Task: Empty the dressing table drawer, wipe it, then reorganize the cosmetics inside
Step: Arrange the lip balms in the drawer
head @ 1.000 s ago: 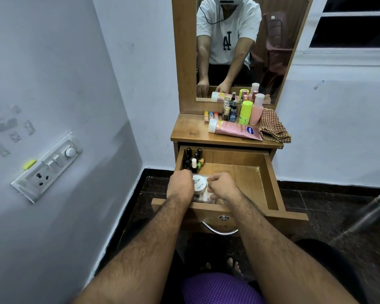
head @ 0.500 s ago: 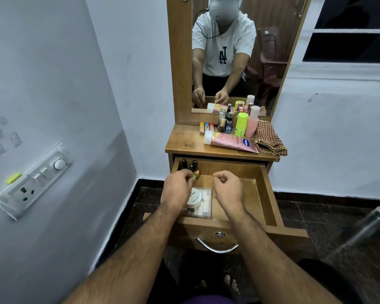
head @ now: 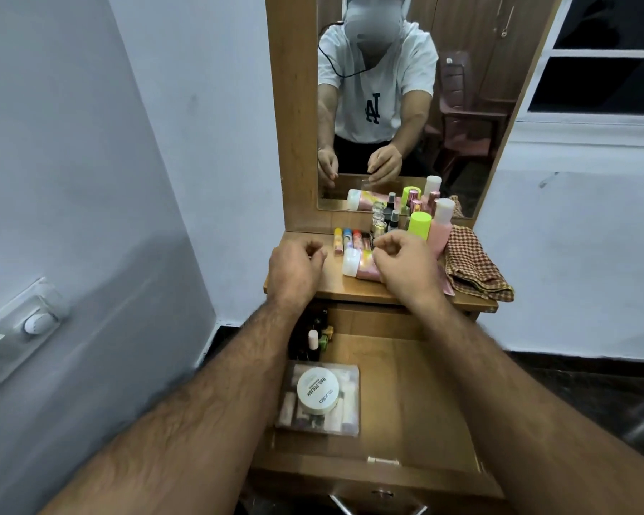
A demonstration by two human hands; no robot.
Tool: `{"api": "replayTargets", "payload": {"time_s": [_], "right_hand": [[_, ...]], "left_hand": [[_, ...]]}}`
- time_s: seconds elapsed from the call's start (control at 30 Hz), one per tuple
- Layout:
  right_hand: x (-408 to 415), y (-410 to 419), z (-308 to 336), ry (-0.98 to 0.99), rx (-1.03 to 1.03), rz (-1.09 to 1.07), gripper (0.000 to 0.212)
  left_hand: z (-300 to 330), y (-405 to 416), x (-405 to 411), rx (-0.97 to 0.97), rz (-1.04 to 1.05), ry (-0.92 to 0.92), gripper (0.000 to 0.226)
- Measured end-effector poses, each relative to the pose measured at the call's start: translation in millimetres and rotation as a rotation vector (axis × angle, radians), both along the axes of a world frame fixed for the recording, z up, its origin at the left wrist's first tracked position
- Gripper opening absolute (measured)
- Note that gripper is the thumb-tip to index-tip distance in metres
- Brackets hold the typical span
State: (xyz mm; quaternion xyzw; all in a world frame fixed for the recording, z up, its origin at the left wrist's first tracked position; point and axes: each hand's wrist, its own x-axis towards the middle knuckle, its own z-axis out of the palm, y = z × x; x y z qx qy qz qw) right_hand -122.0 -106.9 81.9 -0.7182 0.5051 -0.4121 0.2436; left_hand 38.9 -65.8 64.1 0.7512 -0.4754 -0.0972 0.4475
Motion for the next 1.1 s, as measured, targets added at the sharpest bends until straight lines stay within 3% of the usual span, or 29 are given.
{"api": "replayTargets", "payload": {"time_s": [0.13,0.33,0.5,0.7,1.1], "right_hand": [[25,-38,21,0.088,-0.074,-0.01,0.016],[56,-85,21,0.293,0.094,-0.011,0.023],[65,-99,16,0.307,0.145,-0.042,0.023],[70,-107,11,0.338,0.18,-0.069,0.022],[104,-92,9,0.771,0.093,-0.159,0.027]], "left_hand": [[9,-38,9,0.044,-0.01,-0.018,0.025],[2,-82,10,0.155,-0.001,0.011,0.021],[-7,-109,5,0.313,-0.039,-0.038,0.032],[-7,-117,17,0.439,-0.004,0.085,0.032],[-15,-104,50,0.365,0.056,0.183,0.042]]}}
